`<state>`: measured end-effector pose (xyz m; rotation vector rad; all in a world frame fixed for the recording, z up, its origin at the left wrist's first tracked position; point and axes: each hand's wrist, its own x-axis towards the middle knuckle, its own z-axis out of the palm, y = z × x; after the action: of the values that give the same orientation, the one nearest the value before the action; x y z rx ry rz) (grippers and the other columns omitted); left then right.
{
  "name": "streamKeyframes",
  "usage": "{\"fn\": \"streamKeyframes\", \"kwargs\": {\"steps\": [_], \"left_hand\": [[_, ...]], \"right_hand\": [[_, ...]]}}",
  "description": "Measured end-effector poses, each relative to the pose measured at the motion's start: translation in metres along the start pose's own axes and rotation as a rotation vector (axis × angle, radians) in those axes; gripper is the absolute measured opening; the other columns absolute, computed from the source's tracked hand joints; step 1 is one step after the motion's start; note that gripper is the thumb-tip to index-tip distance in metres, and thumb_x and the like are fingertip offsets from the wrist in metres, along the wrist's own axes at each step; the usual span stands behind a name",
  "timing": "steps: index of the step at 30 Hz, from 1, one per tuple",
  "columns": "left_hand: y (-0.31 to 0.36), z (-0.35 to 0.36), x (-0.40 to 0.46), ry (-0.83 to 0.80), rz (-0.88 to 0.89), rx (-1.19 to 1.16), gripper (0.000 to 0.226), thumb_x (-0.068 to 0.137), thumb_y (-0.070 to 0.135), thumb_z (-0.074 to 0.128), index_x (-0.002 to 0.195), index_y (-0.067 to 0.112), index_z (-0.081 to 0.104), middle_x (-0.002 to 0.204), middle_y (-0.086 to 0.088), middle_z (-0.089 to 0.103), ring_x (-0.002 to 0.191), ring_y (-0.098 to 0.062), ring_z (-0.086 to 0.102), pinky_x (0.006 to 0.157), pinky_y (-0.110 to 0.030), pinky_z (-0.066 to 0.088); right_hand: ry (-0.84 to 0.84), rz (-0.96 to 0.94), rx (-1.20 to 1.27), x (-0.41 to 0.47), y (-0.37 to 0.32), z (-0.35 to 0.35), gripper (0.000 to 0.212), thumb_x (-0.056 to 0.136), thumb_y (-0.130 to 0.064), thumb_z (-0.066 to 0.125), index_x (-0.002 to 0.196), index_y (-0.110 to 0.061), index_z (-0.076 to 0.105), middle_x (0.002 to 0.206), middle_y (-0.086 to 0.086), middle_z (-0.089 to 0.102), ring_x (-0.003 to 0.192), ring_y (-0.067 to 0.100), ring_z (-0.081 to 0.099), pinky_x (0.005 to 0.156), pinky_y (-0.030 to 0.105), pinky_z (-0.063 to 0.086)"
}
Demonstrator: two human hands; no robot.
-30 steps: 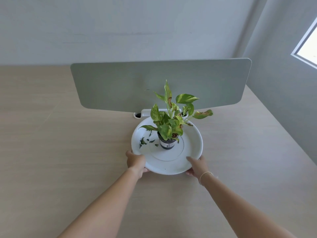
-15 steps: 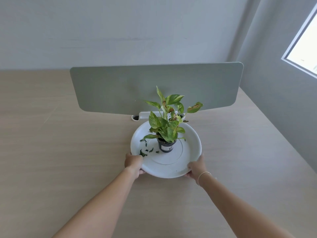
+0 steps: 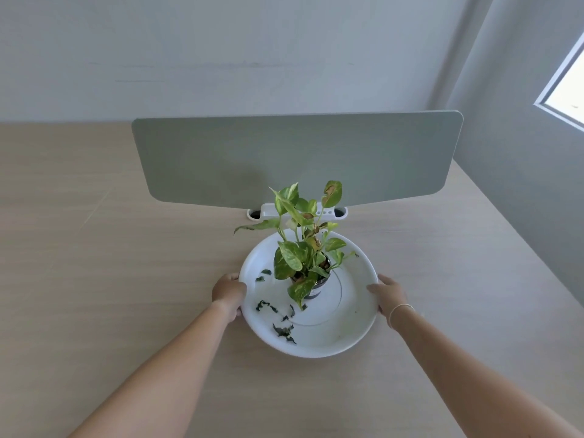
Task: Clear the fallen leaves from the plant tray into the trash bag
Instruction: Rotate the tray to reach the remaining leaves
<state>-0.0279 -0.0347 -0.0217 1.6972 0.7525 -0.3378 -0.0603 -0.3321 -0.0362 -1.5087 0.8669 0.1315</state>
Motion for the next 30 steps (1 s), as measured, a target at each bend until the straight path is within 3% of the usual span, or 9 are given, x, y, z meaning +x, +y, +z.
{"fn": "streamKeyframes", "kwargs": {"steps": [2, 8, 12, 15, 18, 23, 26, 30], "left_hand": [[-0.002, 0.001, 0.0, 0.014, -0.015, -0.033, 0.036, 0.085, -0.001, 0.035, 0.108, 0.011, 0.059, 0.105, -0.017, 0.066, 0.08, -0.031, 0.064, 0.058, -0.036, 0.056], [-0.009, 0.009, -0.015, 0.018, -0.058, -0.173, 0.027, 0.085, -0.004, 0.038, 0.107, 0.007, 0.05, 0.112, -0.017, 0.063, 0.084, -0.033, 0.064, 0.049, -0.033, 0.054], [-0.015, 0.023, -0.028, 0.0, -0.077, -0.261, 0.036, 0.085, -0.004, 0.043, 0.12, 0.005, 0.047, 0.119, -0.018, 0.061, 0.094, -0.036, 0.063, 0.046, -0.034, 0.055], [-0.017, 0.035, -0.037, 0.002, -0.099, -0.322, 0.032, 0.085, -0.005, 0.043, 0.116, 0.005, 0.042, 0.117, -0.014, 0.057, 0.082, -0.031, 0.062, 0.044, -0.035, 0.055], [-0.017, 0.044, -0.045, -0.004, -0.13, -0.342, 0.029, 0.087, -0.005, 0.042, 0.106, 0.015, 0.033, 0.11, -0.01, 0.049, 0.071, -0.026, 0.058, 0.047, -0.037, 0.055], [-0.014, 0.04, -0.047, -0.055, -0.089, -0.271, 0.043, 0.085, -0.004, 0.045, 0.123, 0.015, 0.036, 0.116, -0.01, 0.053, 0.084, -0.029, 0.061, 0.044, -0.034, 0.054], [-0.009, 0.032, -0.042, -0.071, -0.044, -0.189, 0.047, 0.086, -0.004, 0.045, 0.129, 0.013, 0.038, 0.126, -0.013, 0.055, 0.094, -0.032, 0.06, 0.057, -0.039, 0.055], [-0.004, 0.021, -0.036, -0.005, 0.165, 0.135, 0.049, 0.083, 0.006, 0.048, 0.13, 0.016, 0.04, 0.127, -0.015, 0.05, 0.098, -0.033, 0.059, 0.065, -0.037, 0.055]], "right_hand": [[0.001, 0.009, 0.041, -0.002, 0.002, -0.001, 0.06, 0.086, 0.001, 0.053, 0.143, -0.011, 0.038, 0.133, 0.02, 0.055, 0.102, 0.031, 0.057, 0.093, 0.043, 0.049], [-0.052, 0.046, 0.106, -0.01, 0.003, 0.0, 0.058, 0.086, 0.001, 0.051, 0.14, -0.015, 0.042, 0.13, 0.019, 0.056, 0.096, 0.03, 0.054, 0.091, 0.046, 0.05], [-0.079, 0.053, 0.093, -0.02, 0.006, 0.006, 0.054, 0.084, 0.003, 0.048, 0.135, -0.016, 0.046, 0.121, 0.019, 0.058, 0.093, 0.032, 0.055, 0.07, 0.037, 0.052], [-0.081, 0.068, 0.091, -0.026, 0.01, 0.011, 0.061, 0.084, 0.006, 0.045, 0.14, -0.018, 0.037, 0.111, 0.017, 0.057, 0.086, 0.033, 0.058, 0.058, 0.033, 0.052], [-0.06, 0.055, 0.085, -0.028, 0.011, 0.011, 0.065, 0.084, 0.008, 0.043, 0.142, -0.02, 0.034, 0.122, 0.023, 0.057, 0.088, 0.033, 0.059, 0.052, 0.031, 0.05], [-0.014, 0.016, 0.035, -0.025, 0.006, 0.009, 0.061, 0.082, 0.011, 0.04, 0.137, -0.014, 0.043, 0.106, 0.014, 0.053, 0.089, 0.032, 0.055, 0.055, 0.033, 0.051], [0.001, 0.0, -0.01, -0.022, 0.004, 0.009, 0.063, 0.081, 0.012, 0.039, 0.138, -0.014, 0.042, 0.102, 0.013, 0.054, 0.085, 0.032, 0.055, 0.056, 0.035, 0.051], [0.028, -0.023, -0.081, -0.019, 0.0, 0.01, 0.058, 0.081, 0.01, 0.038, 0.134, -0.012, 0.048, 0.09, 0.007, 0.054, 0.085, 0.032, 0.055, 0.067, 0.043, 0.056]]}}
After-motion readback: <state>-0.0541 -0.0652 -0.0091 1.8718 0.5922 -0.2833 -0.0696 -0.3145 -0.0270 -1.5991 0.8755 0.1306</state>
